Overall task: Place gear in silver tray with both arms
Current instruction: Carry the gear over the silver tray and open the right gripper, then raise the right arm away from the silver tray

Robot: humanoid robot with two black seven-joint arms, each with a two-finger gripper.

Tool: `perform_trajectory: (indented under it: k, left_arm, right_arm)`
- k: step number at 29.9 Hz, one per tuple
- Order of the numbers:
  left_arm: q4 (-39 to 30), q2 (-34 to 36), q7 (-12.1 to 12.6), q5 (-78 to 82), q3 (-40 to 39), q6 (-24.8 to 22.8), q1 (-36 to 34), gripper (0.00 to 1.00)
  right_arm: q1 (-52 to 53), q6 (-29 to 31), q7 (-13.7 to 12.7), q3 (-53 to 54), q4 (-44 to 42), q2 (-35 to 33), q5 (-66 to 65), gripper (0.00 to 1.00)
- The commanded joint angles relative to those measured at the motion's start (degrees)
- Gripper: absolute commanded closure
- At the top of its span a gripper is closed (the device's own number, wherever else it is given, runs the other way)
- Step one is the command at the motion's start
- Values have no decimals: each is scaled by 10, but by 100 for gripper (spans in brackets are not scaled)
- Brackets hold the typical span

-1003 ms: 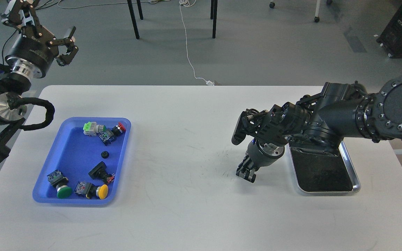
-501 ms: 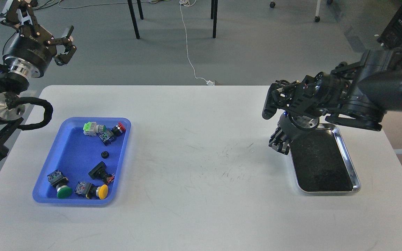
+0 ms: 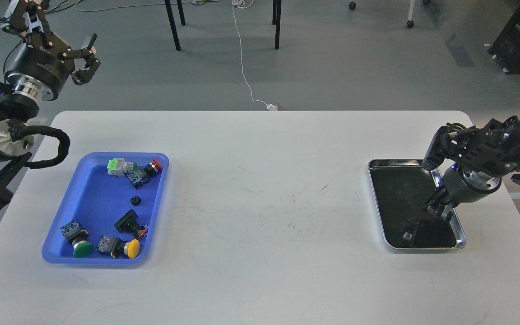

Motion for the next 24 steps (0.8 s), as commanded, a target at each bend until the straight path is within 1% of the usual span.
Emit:
perform_trajectory:
  k: [1,3,6,11,13,16,19,21,24]
  left_arm:
    - [0,0,0,0,1,1,-1,2]
    - [0,-1,1,0,1,1,-2,2]
    - [-3,-1,0,1,1,3,-3,2]
    - [-4,-1,1,1,2,3,-3,2]
    - [-4,-1,2,2,3,2,-3,2]
    - [-4,0,3,2,4,2,-4,2]
    - [-5,-1,6,5,8,1,-7,2]
    - [-6,-3,9,8,11,0,-10,2]
    - [-13,3,18,18,25,-8,-11,2]
  right_arm:
    - [-17,-26,0,3,-7,-4,0,85]
    - [-20,-32,0,4,-6,-7,0,78]
    - [-22,-33,0,15,-2,-16,1,59]
    - [-25,-33,0,26,6,-30,4,47]
    - [-25,-33,0,41,17,-41,8,39]
    - [-25,-32,0,75,28,-56,13,30]
    - [-23,-30,0,157,18,-69,79,12]
    - [-22,-29,0,210,8,-72,145,7]
    - [-22,-29,0,282,-15,-74,233,6]
